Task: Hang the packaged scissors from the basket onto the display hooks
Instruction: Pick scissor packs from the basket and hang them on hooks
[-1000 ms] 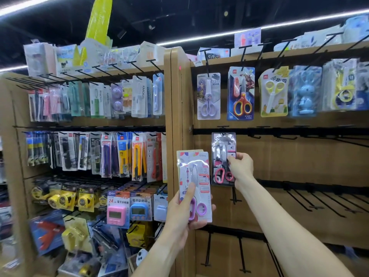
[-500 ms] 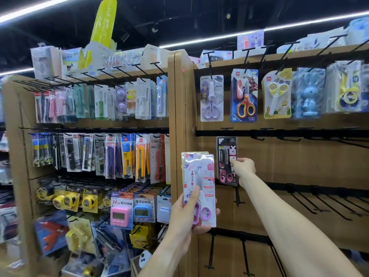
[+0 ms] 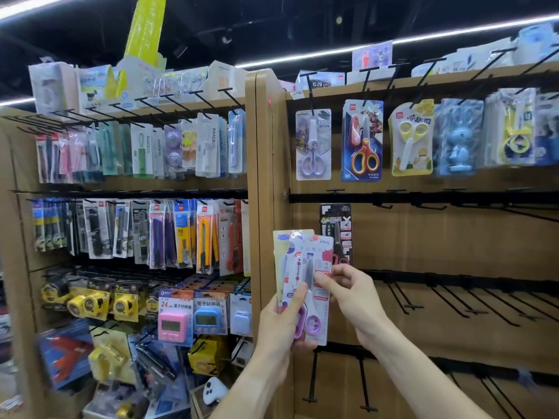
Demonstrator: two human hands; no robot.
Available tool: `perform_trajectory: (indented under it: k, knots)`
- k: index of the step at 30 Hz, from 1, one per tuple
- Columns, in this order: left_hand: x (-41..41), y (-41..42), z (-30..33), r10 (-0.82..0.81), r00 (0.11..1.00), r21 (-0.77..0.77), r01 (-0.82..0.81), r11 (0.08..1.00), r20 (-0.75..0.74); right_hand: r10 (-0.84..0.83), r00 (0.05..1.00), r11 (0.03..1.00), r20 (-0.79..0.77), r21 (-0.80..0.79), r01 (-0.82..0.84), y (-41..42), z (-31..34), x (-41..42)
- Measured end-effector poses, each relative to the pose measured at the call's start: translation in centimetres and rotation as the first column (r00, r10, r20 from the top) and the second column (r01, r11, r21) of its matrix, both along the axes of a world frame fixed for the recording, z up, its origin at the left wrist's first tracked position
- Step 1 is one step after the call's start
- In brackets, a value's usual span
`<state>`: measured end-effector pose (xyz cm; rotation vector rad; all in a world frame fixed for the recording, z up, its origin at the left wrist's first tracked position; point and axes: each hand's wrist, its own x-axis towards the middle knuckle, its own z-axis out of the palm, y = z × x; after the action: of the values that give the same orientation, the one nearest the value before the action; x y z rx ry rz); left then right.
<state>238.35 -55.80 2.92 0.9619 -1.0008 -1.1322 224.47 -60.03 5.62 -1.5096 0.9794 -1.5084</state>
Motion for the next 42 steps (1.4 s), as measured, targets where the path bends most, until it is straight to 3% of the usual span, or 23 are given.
perform_trajectory:
  k: [6, 13, 22, 39, 42]
  knots:
    - [-0.2, 0.2, 0.3, -0.054, 0.996, 0.015, 0.056, 0.998, -0.075, 0.035, 0.992, 0.998, 0.122, 0.045, -0.041, -0.3, 0.1, -1.0]
    - [-0.1, 0.8, 0.5, -0.056, 0.992, 0.02, 0.059, 0.998, -0.117, -0.091, 0.97, 0.993, 0.226, 0.093, 0.071, -2.8, 2.8, -2.2]
    - [0.1, 1.1, 0.9, -0.064, 0.991, 0.003, 0.065, 0.998, -0.116, -0.223, 0.95, 0.975, 0.219, 0.074, 0.212, -7.5, 5.5, -2.0]
    - [0.9, 1.6, 1.9, -0.099, 0.99, -0.016, 0.098, 0.995, -0.1, -0.402, 0.915, 0.884, 0.025, 0.273, 0.381, -14.4, 4.9, -3.0]
    - [1.1, 1.6, 1.7, -0.112, 0.99, -0.03, 0.11, 0.994, -0.085, -0.494, 0.867, 0.834, -0.061, 0.25, 0.493, -13.5, 4.8, -3.2]
